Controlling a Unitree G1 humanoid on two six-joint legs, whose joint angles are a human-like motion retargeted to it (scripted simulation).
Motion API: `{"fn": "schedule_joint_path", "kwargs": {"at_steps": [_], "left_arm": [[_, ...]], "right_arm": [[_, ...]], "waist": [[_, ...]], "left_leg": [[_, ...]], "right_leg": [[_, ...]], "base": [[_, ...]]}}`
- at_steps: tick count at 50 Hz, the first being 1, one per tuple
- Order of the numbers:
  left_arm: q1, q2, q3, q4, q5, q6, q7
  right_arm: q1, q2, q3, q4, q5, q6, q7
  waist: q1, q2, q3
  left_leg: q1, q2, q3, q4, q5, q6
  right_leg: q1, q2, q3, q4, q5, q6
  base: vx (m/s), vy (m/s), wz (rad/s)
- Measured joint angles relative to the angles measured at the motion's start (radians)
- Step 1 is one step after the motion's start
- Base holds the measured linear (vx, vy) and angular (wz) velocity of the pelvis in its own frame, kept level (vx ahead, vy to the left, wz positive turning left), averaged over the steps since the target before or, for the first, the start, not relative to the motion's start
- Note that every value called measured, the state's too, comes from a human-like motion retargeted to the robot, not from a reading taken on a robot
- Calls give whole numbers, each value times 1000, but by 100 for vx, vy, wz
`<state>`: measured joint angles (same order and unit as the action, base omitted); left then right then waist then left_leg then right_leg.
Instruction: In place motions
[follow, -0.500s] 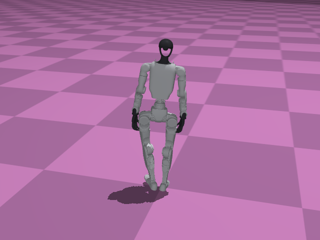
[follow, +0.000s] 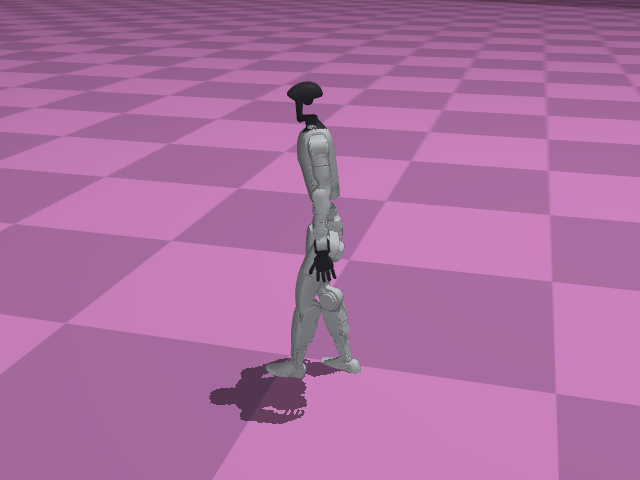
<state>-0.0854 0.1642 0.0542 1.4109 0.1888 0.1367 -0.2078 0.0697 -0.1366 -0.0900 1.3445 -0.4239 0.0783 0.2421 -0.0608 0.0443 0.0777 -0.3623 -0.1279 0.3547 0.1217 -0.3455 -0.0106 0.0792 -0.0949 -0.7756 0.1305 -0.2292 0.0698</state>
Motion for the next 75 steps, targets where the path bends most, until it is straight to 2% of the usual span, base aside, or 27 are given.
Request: {"fn": "schedule_joint_path", "kwargs": {"at_steps": [2,5,7,10,14,17,19,23,24,25,27,30,34,38,40,41,45,47,50,54,61,63,65,67,70,72,75], "left_arm": [[11,11,5,10,28,9,-12],[30,26,13,19,80,20,6],[42,30,26,30,85,20,23],[57,17,62,79,69,23,34],[99,-13,116,138,71,30,34],[158,-30,149,161,82,30,7],[183,-46,174,177,84,33,-11],[194,-76,214,201,27,32,-22],[195,-82,220,205,16,33,-23],[195,-87,224,208,9,35,-23],[180,-91,212,194,2,36,-21],[152,-88,172,147,-2,26,-24],[127,-82,113,88,22,1,-21],[97,-83,64,53,34,-2,-2],[81,-83,26,44,25,-3,5],[72,-82,14,43,27,-1,-5],[26,-97,-35,51,92,24,-42],[20,-106,-49,47,83,29,-1],[28,-105,-46,40,59,4,44],[34,-110,-1,70,20,-30,12],[16,-106,-11,90,-2,-12,4],[12,-103,-25,80,20,-8,7],[9,-93,-42,68,45,-8,1],[6,-77,-67,63,59,-13,-13],[3,-51,-62,70,77,-17,-50],[2,-30,-54,77,87,-10,-66],[17,8,-42,93,110,-6,-68]], "right_arm": [[22,5,-4,25,12,3,-4],[40,16,-10,62,18,14,9],[39,23,-11,79,1,21,21],[30,26,-10,98,-32,33,33],[26,11,-18,108,-61,31,16],[32,-1,-35,126,-59,46,-4],[38,-9,-44,128,-27,41,-7],[24,-31,-49,93,-2,34,1],[22,-33,-46,84,0,34,-8],[21,-33,-42,76,4,32,-21],[9,-26,-38,56,28,26,-33],[-16,-8,-35,25,58,20,-25],[-26,26,-25,-10,69,18,-22],[-37,56,-9,-22,84,13,-26],[-39,73,-11,-22,79,12,-18],[-35,77,-10,-21,69,11,-10],[-24,94,-44,-16,44,26,26],[-27,96,-44,-13,29,34,20],[-30,91,-36,-9,5,28,-1],[-25,81,-27,-7,-11,20,4],[-23,66,-34,-14,3,20,-4],[-26,63,-34,-12,15,19,-8],[-31,61,-34,-11,20,17,-10],[-37,59,-30,-14,15,15,-7],[-52,57,13,-20,13,20,1],[-61,61,35,-19,25,15,0],[-70,69,59,-8,42,2,27]], "waist": [[-28,13,-26],[-21,-9,-65],[-12,-26,-79],[17,-37,-94],[44,-44,-110],[26,-45,-148],[54,-25,-141],[55,70,-105],[36,77,-114],[17,76,-126],[-4,84,-114],[-24,92,-81],[-63,72,-79],[-102,5,-51],[-99,-38,-20],[-53,-58,-26],[-37,-58,-17],[-49,-60,-4],[-65,-64,-8],[-83,-85,-34],[-77,-96,-41],[-39,-105,-35],[1,-101,-32],[-66,-65,-51],[-165,-47,-72],[-192,-43,-65],[-177,-35,-58]], "left_leg": [[1,86,239,31,40,-70],[16,182,516,100,128,-83],[14,207,528,136,165,-51],[14,217,439,142,241,24],[75,177,444,55,346,9],[74,109,319,8,351,33],[97,115,268,-7,343,38],[124,183,148,23,300,35],[113,174,117,25,297,41],[101,156,91,23,298,49],[95,144,52,17,304,63],[91,141,-3,16,313,72],[96,103,-54,-7,333,85],[141,7,-110,-15,334,96],[184,-43,-150,3,322,87],[187,-51,-124,13,318,80],[219,-59,-196,41,325,60],[251,-66,-245,42,329,65],[251,-73,-270,59,329,76],[251,-81,-347,81,299,72],[259,-82,-512,111,236,39],[250,-72,-486,125,198,15],[247,-61,-386,114,148,44],[273,-42,-304,69,108,91],[252,-17,-219,53,90,84],[249,8,-135,48,72,83],[259,48,16,25,34,79]], "right_leg": [[22,19,-126,-7,-10,24],[40,14,-274,-2,-18,58],[57,8,-371,7,-11,74],[98,18,-503,22,13,94],[169,57,-618,6,38,126],[207,73,-680,22,96,130],[233,62,-636,94,170,87],[194,-38,-409,428,337,-71],[123,-60,-300,508,342,-65],[36,-77,-173,579,329,-33],[-78,-38,-1,623,285,-6],[-167,-7,86,613,211,-48],[-283,42,238,440,108,-69],[-310,50,397,144,38,-28],[-271,38,386,11,149,-91],[-255,38,345,24,105,-101],[-226,1,301,87,38,-51],[-189,-4,213,75,39,-55],[-169,-4,232,64,43,-34],[-172,-26,260,54,63,-21],[-205,-39,400,71,101,-4],[-227,-30,500,76,122,-4],[-256,0,603,82,144,-6],[-286,35,611,80,176,-14],[-340,56,631,67,205,-45],[-354,51,583,58,177,-66],[-328,5,289,49,68,-102]], "base": [[-55,-19,428],[-45,-16,337],[-50,-5,287],[-35,-2,252],[-21,10,205],[0,24,218],[3,24,129],[-2,33,142],[2,18,204],[-4,20,191],[-14,22,168],[-13,17,141],[3,8,143],[11,2,142],[27,-5,83],[33,-7,-4],[18,-4,122],[12,-10,73],[18,-1,-8],[19,5,-66],[13,7,-150],[7,5,-287],[3,3,-271],[2,2,-136],[0,3,-162],[1,-5,-260],[9,-5,-369]]}}
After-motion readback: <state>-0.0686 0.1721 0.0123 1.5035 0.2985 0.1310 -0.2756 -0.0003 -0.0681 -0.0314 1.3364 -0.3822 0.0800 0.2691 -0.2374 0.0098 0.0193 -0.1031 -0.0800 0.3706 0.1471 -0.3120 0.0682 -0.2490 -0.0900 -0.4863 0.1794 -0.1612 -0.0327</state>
